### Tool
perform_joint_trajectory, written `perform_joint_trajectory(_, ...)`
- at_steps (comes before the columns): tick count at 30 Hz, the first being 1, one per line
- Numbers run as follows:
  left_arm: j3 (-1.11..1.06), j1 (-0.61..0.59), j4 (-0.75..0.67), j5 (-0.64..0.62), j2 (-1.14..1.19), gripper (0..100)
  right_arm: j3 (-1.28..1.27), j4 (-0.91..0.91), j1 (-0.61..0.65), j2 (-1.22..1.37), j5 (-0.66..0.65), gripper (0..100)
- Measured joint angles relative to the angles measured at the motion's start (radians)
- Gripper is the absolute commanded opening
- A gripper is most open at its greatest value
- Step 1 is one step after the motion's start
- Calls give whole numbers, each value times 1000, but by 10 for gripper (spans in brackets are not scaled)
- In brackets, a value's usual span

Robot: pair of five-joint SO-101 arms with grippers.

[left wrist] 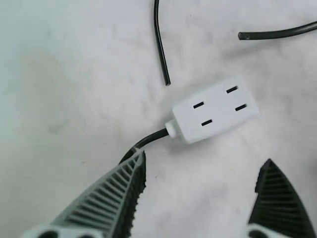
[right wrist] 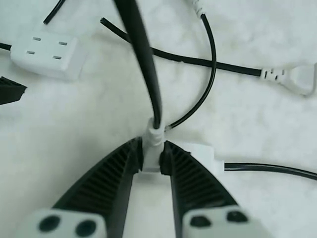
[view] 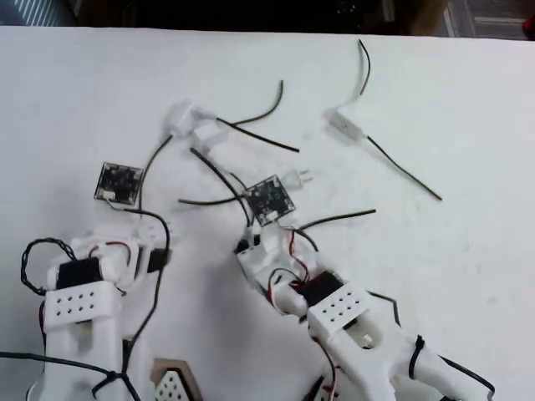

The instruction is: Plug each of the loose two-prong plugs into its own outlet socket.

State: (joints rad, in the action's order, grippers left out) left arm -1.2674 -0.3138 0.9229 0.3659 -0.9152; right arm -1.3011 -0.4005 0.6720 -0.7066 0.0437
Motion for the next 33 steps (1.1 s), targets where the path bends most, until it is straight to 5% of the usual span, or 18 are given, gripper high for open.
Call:
perform_joint_trajectory(23,-9,0,-26,0,-2,344,0,-97,11,17,-164,16)
perform_joint_trajectory(33,-20,2,-29,0,-2,344,-2,68,-252,20,-295,17)
